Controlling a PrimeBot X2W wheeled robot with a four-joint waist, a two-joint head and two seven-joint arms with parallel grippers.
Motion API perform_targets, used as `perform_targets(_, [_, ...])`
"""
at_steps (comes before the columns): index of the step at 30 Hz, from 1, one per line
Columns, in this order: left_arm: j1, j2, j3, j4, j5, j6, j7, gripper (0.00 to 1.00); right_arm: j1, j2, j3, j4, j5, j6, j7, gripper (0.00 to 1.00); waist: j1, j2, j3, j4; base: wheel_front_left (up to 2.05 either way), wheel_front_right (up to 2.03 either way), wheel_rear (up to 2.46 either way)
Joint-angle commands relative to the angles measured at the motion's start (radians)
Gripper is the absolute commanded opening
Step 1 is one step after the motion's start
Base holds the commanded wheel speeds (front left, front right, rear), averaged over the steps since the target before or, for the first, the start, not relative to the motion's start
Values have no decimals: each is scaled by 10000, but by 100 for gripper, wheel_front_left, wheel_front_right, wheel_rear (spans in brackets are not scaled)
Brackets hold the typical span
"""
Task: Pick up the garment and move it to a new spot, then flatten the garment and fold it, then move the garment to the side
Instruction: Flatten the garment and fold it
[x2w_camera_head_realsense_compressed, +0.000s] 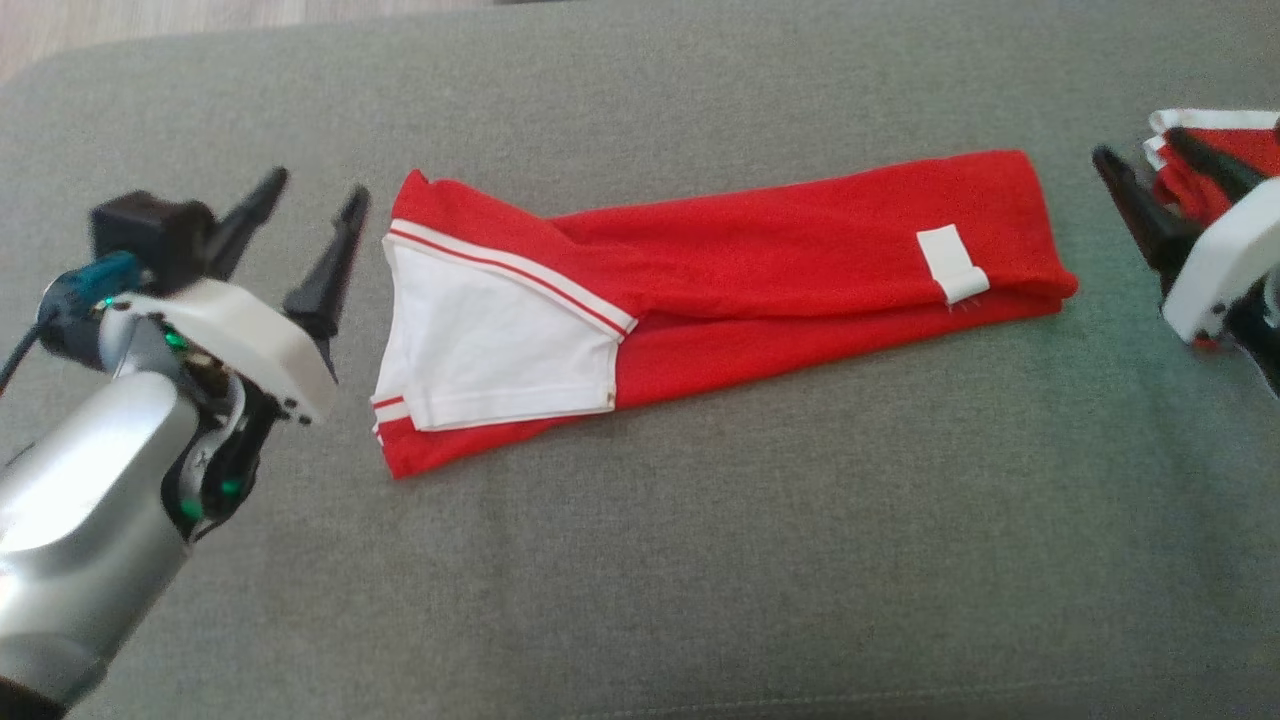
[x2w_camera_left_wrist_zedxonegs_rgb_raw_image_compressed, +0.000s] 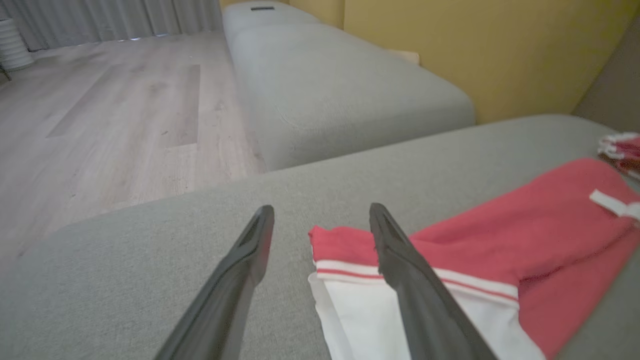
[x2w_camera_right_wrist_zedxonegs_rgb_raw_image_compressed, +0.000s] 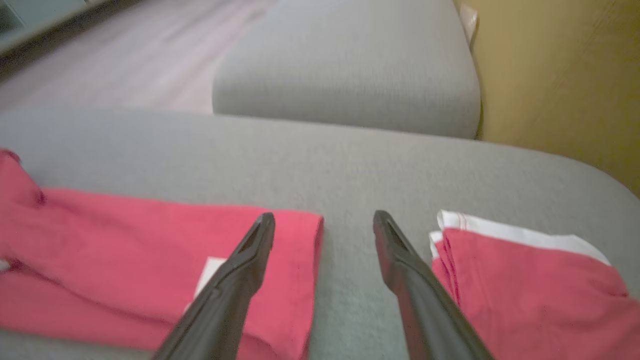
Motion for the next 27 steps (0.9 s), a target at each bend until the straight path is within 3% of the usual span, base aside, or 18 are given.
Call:
perform_targets(1, [-118,280,662,-161,-123,143,-175,100,83,-24,-191,-249,139,-9,-236,100,0,0,-95,-70,0,0,0])
perform_targets(7, [754,-509,2891,-1086,258,952,-442,100,478,792,-1537,-437,274,-9,-1786,100,0,0,-307,-161,0,0,0])
perform_targets(12, [2316,-1668,5039,-1969,1597,1028,-447,100,1053,1849,-2613,-357,-267,-9,-2937,100,0,0,-428,-228,0,0,0])
perform_targets(19, [4443,-3384,6704,-2062,3171,195,-448,100,2315,3535,-4038,-284,-1739,-9,-3554,100,0,0,-587,-282,0,0,0])
perform_targets(27, [5031,-4644,7731,-1576,4554,-991,-449,100,3221,4718,-5546,-471,-3592,-9,-3404,100,0,0,-383,-118,0,0,0])
